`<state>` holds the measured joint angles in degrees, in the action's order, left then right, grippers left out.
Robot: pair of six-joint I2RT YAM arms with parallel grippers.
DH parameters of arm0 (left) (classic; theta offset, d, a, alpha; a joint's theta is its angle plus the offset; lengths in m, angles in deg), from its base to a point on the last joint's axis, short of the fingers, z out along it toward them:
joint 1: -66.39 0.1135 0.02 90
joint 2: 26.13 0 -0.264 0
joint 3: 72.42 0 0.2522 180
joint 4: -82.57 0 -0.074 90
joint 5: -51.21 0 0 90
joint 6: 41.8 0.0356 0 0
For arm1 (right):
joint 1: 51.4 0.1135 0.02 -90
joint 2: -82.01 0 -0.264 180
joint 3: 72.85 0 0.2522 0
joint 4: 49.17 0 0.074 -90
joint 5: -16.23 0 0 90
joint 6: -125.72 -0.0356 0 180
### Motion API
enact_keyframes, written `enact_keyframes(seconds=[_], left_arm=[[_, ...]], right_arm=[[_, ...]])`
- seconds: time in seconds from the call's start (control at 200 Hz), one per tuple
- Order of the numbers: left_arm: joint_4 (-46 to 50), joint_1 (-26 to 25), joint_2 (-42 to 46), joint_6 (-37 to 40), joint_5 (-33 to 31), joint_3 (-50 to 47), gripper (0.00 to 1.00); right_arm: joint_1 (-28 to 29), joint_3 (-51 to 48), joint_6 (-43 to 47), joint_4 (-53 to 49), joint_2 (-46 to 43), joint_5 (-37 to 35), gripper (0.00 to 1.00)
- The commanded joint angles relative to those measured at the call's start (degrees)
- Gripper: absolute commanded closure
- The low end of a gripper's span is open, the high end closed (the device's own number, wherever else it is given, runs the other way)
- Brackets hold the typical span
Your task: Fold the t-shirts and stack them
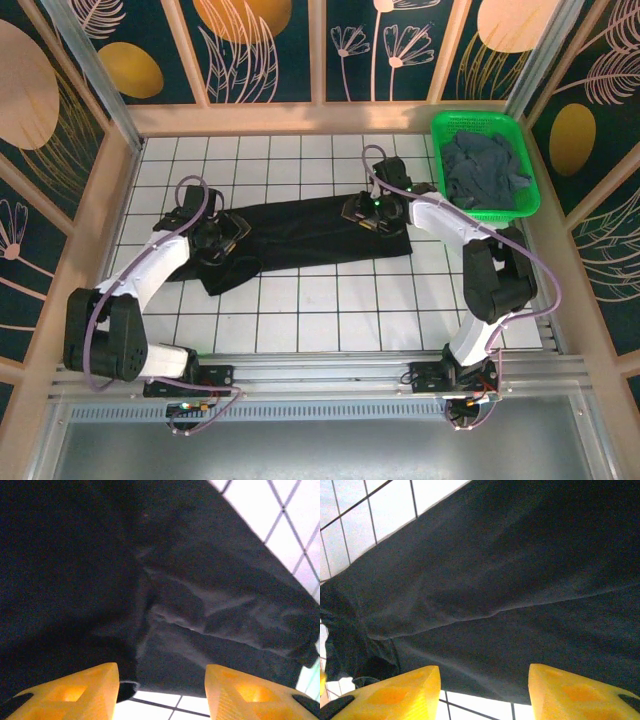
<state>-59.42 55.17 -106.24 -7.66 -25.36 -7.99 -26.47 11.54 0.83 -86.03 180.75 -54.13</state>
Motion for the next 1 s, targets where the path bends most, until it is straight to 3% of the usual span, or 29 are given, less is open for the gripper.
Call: enact_keyframes(seconds=[0.0, 0.07, 0.23, 0.375, 0.54, 0.701, 0.786, 0.886, 0.996], left_arm=[[-1.3, -0.2, -0.67, -7.19, 3.2, -3.72, 0.51], [-3.02, -0.72, 0.87, -12.58, 4.05, -5.54, 0.51], [-1.26, -3.18, 8.38, -26.39, -3.64, -6.51, 0.49], [-5.94, -4.94, 9.13, -37.28, -3.61, -9.72, 0.48], [-6.95, -5.73, 7.61, -43.74, -4.63, -10.67, 0.4], [-7.14, -5.94, 6.33, -46.74, -5.09, -11.2, 0.4], [-9.21, -5.98, 5.71, -48.13, -5.56, -12.52, 0.44], [-11.02, -5.98, 4.23, -48.93, -5.44, -13.73, 0.56], [-10.63, -6.16, 3.91, -48.65, -5.85, -14.28, 0.79]], right_arm=[[0.73, -0.27, -1.04, 1.38, 0.09, 0.71, 0.5], [0.78, -0.49, -1.31, 1.38, 0.0, 0.42, 0.5], [0.82, -1.49, -1.59, 1.72, -0.41, 0.3, 0.5], [1.38, -2.59, -1.93, 4.24, -0.56, 3.17, 0.5], [2.14, -1.56, -1.84, 4.13, -0.45, 3.41, 0.5], [2.14, -1.37, -1.83, 3.58, -0.86, 2.69, 0.5], [2.14, -1.59, -1.89, 3.49, -1.11, 2.56, 0.5], [2.14, -2.03, -1.9, 3.49, -1.45, 2.45, 0.5], [2.14, -2.08, -1.75, 3.14, -1.79, 2.09, 0.5]])
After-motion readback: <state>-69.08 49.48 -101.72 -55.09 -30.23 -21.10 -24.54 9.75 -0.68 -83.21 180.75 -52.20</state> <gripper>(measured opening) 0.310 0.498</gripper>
